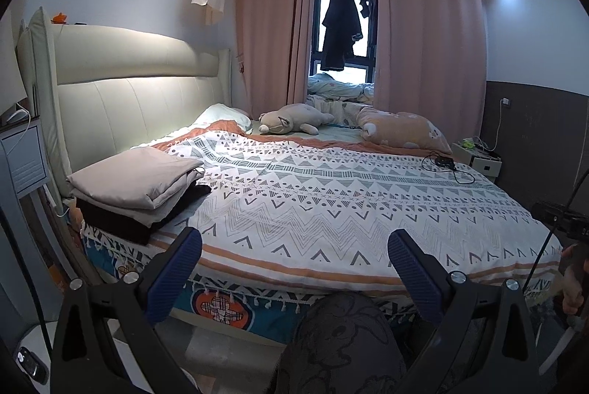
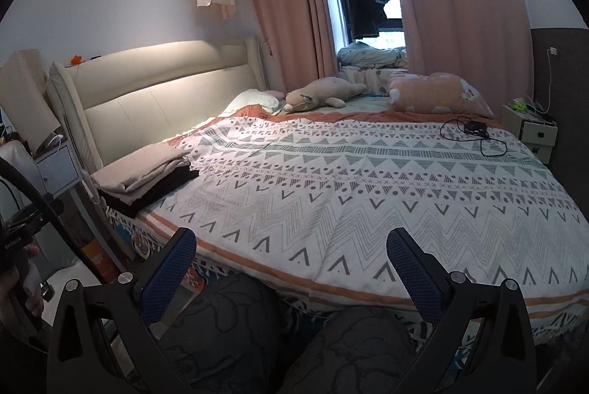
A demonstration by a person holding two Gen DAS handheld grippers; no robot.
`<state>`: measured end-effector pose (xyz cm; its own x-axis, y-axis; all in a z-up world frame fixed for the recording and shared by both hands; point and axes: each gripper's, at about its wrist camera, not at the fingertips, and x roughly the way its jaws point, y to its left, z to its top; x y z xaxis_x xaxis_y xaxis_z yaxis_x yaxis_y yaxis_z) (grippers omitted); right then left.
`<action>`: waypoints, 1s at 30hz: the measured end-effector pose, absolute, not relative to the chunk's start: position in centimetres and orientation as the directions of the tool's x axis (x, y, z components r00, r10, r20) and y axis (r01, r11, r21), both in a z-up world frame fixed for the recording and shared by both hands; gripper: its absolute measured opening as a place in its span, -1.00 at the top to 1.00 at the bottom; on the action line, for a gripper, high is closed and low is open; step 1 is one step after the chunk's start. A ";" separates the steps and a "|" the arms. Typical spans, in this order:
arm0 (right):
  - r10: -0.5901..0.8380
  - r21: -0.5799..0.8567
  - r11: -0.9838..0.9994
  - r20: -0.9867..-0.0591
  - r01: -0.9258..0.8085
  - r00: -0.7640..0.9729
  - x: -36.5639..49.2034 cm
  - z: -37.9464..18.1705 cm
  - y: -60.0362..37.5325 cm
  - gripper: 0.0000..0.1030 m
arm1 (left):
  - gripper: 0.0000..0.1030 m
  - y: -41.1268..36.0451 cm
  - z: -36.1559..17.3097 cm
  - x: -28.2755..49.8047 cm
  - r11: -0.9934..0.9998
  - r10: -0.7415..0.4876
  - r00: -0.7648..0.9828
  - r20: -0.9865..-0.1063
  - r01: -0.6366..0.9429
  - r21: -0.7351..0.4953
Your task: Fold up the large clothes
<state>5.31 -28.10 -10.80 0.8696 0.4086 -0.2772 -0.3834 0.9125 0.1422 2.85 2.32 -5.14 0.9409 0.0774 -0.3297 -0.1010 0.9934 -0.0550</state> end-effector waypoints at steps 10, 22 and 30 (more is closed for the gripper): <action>0.377 0.101 0.926 -0.252 -0.363 0.891 3.2 -11.4 -27.8 -1.00 | -1.00 2.9 -4.8 1.1 0.992 0.077 0.953 -0.293 -0.102 -0.070; 0.378 0.160 0.924 -0.263 -0.347 0.887 3.8 -11.8 -27.9 -1.00 | -1.00 4.2 -5.4 0.4 0.987 0.101 0.952 -0.290 -0.133 -0.091; 0.378 0.192 0.923 -0.275 -0.334 0.884 4.3 -11.9 -28.1 -1.00 | -1.00 4.0 -5.6 0.6 0.987 0.115 0.946 -0.304 -0.142 -0.069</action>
